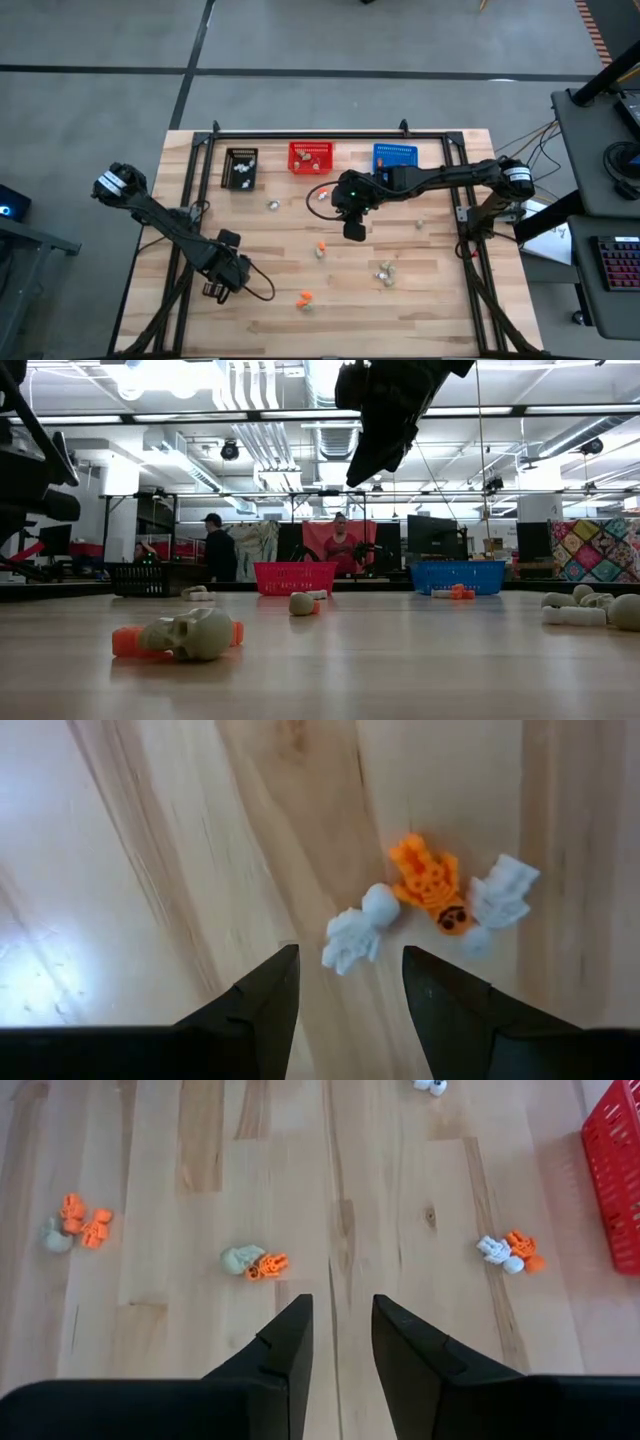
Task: Sort Halloween decoration
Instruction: Put the white skeleton toy into the black bin
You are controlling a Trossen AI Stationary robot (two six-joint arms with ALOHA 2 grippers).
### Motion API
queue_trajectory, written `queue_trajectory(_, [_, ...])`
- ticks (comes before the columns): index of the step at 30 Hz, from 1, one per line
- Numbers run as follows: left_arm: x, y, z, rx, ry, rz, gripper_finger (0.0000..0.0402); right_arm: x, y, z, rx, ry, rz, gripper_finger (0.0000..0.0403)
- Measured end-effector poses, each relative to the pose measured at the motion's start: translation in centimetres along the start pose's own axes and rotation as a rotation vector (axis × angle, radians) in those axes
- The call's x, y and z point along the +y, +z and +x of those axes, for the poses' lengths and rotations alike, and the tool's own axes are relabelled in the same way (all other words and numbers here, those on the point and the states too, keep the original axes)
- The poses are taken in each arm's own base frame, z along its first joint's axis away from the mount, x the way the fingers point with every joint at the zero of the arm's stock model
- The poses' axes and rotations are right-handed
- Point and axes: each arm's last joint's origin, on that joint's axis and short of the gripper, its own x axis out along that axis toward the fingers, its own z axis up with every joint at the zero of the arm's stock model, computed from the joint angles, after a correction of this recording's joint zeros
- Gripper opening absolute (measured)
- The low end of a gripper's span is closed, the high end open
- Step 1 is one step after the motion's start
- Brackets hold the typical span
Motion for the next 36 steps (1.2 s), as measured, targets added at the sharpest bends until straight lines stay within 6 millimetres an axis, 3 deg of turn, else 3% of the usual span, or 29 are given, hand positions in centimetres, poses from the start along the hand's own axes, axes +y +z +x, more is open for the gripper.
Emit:
queue_trajectory(15, [0.1,-0.2,1.5,-0.066,-0.014,-0.017,0.0147,0.0,0.1,0.0,-0.008,0.000,0.002,0.0096])
queue_trajectory(29, [0.2,0.0,0.9,-0.062,0.035,-0.096,0.0022,0.0,0.1,0.0,-0.011,0.000,0.000,0.0084])
queue_trajectory(36, [0.0,0.7,-1.1,-0.078,0.092,-0.132,0.0005,0.0,0.1,0.0,-0.011,0.000,-0.007,0.0087])
